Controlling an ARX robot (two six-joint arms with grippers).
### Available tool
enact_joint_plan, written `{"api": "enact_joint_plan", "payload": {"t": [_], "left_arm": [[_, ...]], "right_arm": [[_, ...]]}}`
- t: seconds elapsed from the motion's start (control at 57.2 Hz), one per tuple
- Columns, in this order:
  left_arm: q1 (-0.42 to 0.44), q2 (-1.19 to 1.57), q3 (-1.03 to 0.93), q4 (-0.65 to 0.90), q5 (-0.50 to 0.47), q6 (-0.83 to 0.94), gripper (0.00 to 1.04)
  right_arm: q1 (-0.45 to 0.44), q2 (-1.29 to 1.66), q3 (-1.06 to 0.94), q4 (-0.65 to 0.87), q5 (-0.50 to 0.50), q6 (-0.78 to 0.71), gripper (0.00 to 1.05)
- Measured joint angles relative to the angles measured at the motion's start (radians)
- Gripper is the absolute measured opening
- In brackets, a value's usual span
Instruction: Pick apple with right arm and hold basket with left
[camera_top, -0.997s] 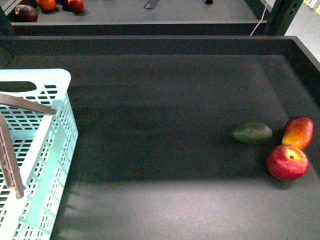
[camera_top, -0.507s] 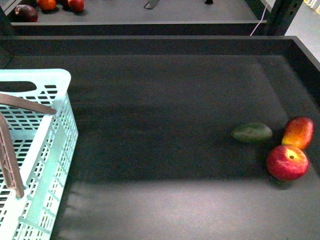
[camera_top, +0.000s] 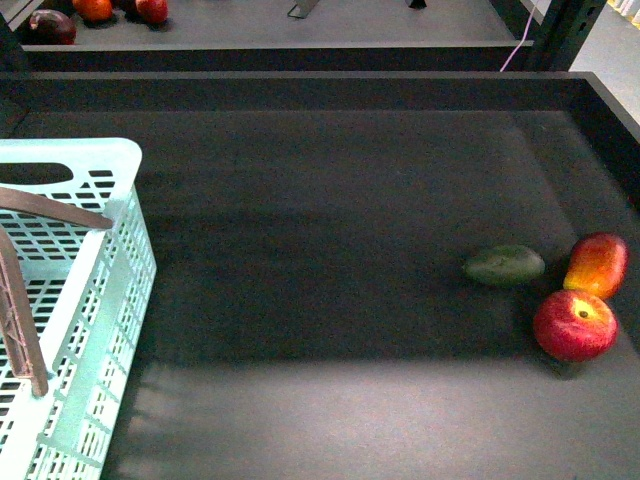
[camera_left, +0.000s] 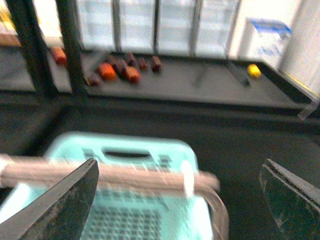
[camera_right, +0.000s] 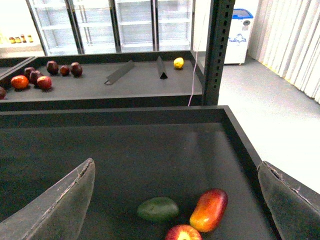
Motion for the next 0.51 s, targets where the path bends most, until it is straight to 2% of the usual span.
{"api": "enact_joint_plan", "payload": {"t": [0.035, 0.07, 0.157, 0.262, 0.402, 0.507], "left_arm": [[0.015, 0.055, 0.036, -0.084, 0.027, -0.064, 0.98], [0.044, 0.136, 0.071, -0.17, 0.079, -0.22, 0.98], [0.114, 0.222, 0.074, -0.148, 0.161, -0.463, 0.98], [0.196, 0.336, 0.074, -0.052, 0.232, -0.631, 0.98], [0.267, 0.533, 0.076, 0.104, 0.265, -0.755, 0.98], [0.335, 0.78, 0.111, 0.328, 0.293, -0.879, 0.98]], "right_arm": [[0.0, 0.0, 0.0, 0.0, 0.0, 0.0, 0.96], [0.0, 0.0, 0.0, 0.0, -0.002, 0.0, 0.96], [0.0, 0.0, 0.0, 0.0, -0.001, 0.0, 0.96], [0.0, 0.0, 0.0, 0.0, -0.001, 0.0, 0.96], [0.0, 0.0, 0.0, 0.0, -0.001, 0.0, 0.96], [0.0, 0.0, 0.0, 0.0, -0.001, 0.0, 0.96]]}}
